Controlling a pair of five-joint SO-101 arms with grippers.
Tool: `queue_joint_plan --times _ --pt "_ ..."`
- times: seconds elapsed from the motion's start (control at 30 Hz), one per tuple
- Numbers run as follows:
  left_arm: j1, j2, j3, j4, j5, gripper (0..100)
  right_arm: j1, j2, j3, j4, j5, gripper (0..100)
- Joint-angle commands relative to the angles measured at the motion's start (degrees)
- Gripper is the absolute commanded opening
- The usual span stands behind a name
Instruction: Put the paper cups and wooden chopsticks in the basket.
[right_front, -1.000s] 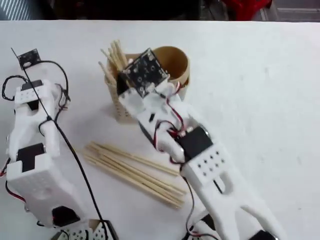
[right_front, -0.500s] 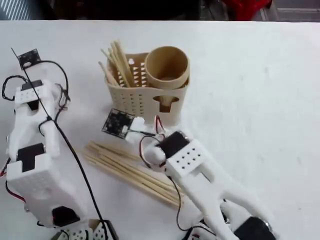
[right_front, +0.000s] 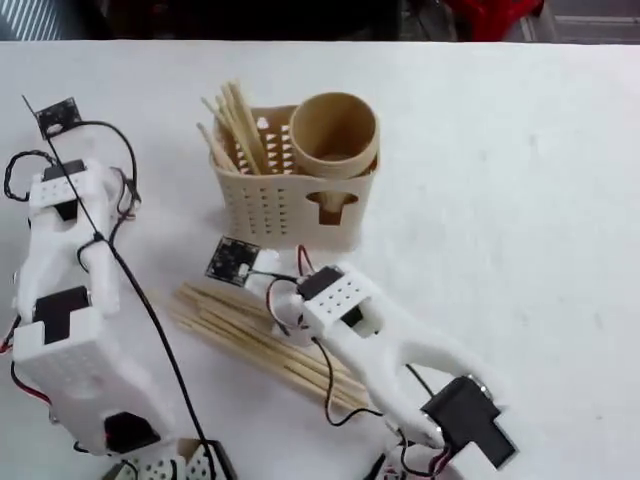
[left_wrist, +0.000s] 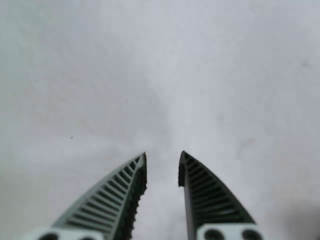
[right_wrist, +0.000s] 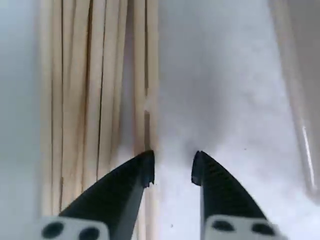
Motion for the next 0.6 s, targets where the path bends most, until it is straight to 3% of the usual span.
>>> queue_joint_plan --times 0.0,0.27,0.4,0.57 --pt "0.40 -0.31 -0.35 -0.79 -0.70 12 0.04 0.84 -0.44 -0.92 0.70 13.1" --pt "0.40 -0.31 -0.35 -0.62 -0.70 12 -0.04 1.19 -0.09 -0.48 3.16 12.3" --pt "0.40 -0.31 -0.35 -0.62 -0.70 12 -0.13 1.27 -0.26 -0.48 3.08 0.6" --pt "0.40 -0.31 -0.35 -0.62 -0.70 12 0.22 0.75 -0.18 -0.40 2.99 1.5"
